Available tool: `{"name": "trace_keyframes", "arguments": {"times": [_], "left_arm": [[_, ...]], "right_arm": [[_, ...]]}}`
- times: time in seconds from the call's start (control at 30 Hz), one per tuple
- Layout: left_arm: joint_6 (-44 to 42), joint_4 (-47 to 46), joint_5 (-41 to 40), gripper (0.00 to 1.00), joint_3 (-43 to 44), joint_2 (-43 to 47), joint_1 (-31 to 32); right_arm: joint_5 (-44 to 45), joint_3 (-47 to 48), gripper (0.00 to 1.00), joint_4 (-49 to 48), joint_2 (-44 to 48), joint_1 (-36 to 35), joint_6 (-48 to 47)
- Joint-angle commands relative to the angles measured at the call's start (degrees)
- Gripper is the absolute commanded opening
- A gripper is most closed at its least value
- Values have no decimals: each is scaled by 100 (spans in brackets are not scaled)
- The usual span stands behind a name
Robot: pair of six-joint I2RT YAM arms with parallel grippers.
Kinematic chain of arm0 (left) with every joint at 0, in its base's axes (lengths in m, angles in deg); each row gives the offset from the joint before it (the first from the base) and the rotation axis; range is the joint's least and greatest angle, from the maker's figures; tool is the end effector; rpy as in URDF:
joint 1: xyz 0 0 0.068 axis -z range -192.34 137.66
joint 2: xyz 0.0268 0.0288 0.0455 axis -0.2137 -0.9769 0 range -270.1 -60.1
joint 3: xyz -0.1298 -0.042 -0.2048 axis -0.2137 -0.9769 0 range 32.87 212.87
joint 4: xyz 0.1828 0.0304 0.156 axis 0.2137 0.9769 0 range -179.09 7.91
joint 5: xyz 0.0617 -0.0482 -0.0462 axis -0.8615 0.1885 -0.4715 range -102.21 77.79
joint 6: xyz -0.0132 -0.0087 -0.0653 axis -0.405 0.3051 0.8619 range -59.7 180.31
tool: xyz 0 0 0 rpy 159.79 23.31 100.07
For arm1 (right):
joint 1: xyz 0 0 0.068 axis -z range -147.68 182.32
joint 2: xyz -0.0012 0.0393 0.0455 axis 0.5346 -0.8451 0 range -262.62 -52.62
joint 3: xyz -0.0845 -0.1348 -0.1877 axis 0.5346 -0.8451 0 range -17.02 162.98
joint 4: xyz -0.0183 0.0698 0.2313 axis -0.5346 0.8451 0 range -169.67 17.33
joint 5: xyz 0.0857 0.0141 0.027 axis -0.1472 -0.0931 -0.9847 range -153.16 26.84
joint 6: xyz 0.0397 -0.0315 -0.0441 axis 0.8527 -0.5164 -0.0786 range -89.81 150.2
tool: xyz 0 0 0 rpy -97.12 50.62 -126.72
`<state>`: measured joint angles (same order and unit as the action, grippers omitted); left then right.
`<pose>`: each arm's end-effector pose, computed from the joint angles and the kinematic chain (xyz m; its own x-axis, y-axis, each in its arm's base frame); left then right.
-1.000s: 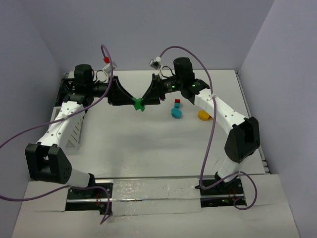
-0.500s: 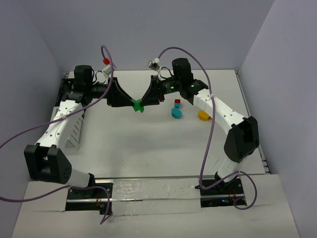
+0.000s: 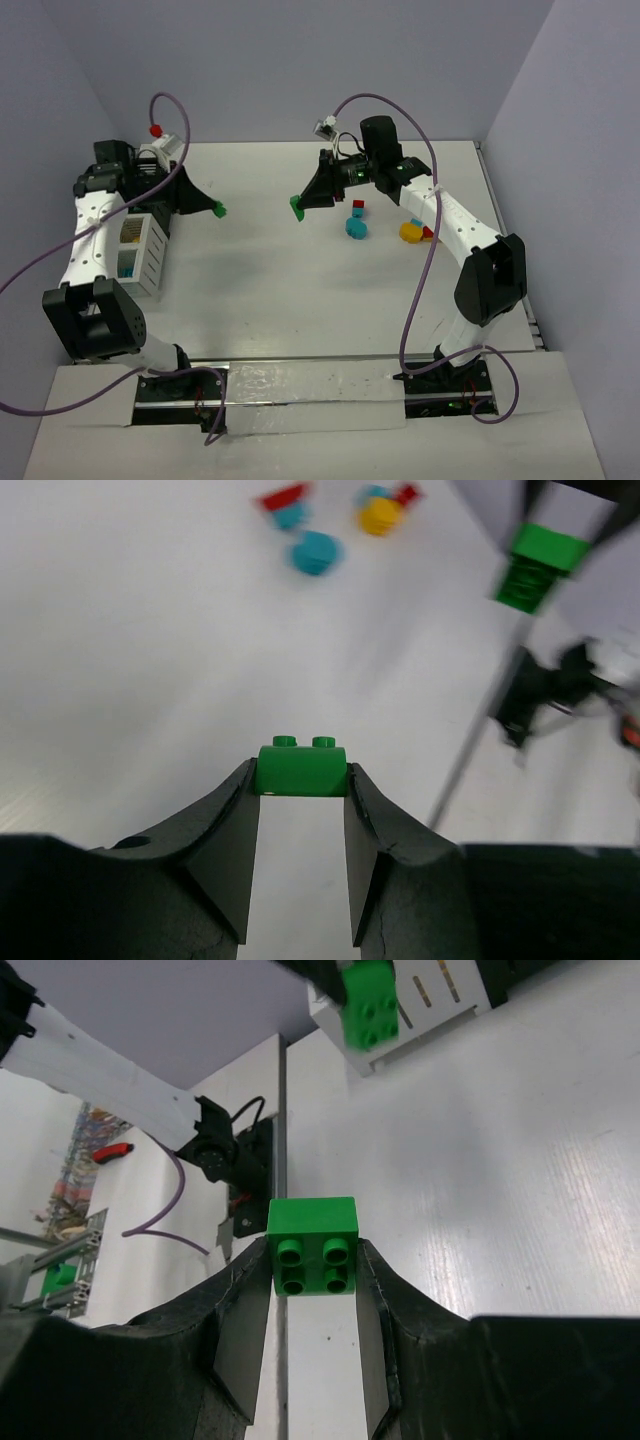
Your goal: Sort the legos into containers by color
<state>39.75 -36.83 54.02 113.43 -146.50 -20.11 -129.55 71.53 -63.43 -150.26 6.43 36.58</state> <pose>0.2891 -0.0101 0.3049 -0.6386 0.0556 -0.7676 0.6929 0.4755 -0.5420 0.3105 0.2052 0.3305 -0.4848 -0.1858 -0.8546 -0.8714 0.0196 0.4901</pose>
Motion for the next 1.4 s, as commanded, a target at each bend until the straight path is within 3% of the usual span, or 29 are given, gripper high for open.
{"name": "trace_keyframes", "arguments": {"times": [0.0, 0.13, 0.27, 0.53, 0.87, 0.93, 1.1, 1.23, 1.3, 1.37], "left_arm": [[512, -960, -1892, 0, 454, 301, -615], [755, -1666, -3324, 0, 482, 383, -1012], [759, -1664, -3975, 0, 763, 152, -1293], [826, -2144, -4740, 0, 680, -91, -1481], [425, -2252, -4879, 5, 851, -710, -1504], [409, -2291, -4866, 10, 808, -808, -1517], [398, -2357, -4778, 36, 649, -983, -1524], [334, -2159, -4670, 49, 715, -1168, -1522], [331, -2170, -4556, 66, 716, -1139, -1538], [308, -2170, -4313, 76, 747, -1067, -1543]], "right_arm": [[298, 49, 0, 120, 214, 3, -343], [505, 154, 0, 188, 170, -1, -487], [584, 205, 0, 318, 149, 5, -577], [711, 137, 0, 335, 123, 5, -720], [851, 153, 0, 394, 88, 5, -753], [864, 162, 0, 389, 88, 5, -761], [916, 204, 0, 396, 42, -2, -723], [1033, 291, 0, 334, 21, 5, -650], [1153, 214, 0, 7, 43, 0, -225], [1229, 36, 0, -545, 134, 5, 267]]}}
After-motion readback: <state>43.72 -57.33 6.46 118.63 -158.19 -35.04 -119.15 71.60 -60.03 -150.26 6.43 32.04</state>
